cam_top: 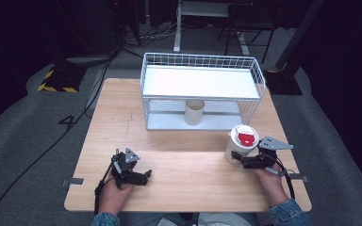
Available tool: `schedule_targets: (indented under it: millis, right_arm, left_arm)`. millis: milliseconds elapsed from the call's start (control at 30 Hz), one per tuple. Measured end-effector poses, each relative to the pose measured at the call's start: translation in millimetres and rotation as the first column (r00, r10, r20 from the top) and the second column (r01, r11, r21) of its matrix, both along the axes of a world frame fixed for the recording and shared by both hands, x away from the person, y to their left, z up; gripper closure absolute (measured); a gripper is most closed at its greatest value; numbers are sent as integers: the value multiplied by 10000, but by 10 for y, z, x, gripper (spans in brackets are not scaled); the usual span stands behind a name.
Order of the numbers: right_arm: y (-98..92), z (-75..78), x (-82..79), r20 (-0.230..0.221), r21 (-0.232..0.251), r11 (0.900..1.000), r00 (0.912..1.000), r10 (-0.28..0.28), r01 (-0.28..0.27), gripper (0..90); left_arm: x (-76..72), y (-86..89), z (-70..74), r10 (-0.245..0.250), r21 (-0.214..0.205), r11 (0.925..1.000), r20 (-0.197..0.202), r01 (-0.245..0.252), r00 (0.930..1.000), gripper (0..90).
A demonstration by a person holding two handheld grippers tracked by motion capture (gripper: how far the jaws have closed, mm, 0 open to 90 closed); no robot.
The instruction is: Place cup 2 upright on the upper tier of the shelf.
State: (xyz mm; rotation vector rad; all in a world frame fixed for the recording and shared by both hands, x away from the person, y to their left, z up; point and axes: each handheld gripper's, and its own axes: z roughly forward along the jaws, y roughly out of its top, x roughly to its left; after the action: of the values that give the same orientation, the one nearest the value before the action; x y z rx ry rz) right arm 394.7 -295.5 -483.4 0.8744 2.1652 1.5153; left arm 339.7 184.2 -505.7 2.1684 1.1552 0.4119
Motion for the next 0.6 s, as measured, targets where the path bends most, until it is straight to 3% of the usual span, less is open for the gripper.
schedule_targets:
  millis: [600]
  right_arm:
    - [8,18,-20,235,-315,9994,9996,125,-118,147]
  left_arm:
    - [0,0,0,4,-8,10000,1,-4,10000,2]
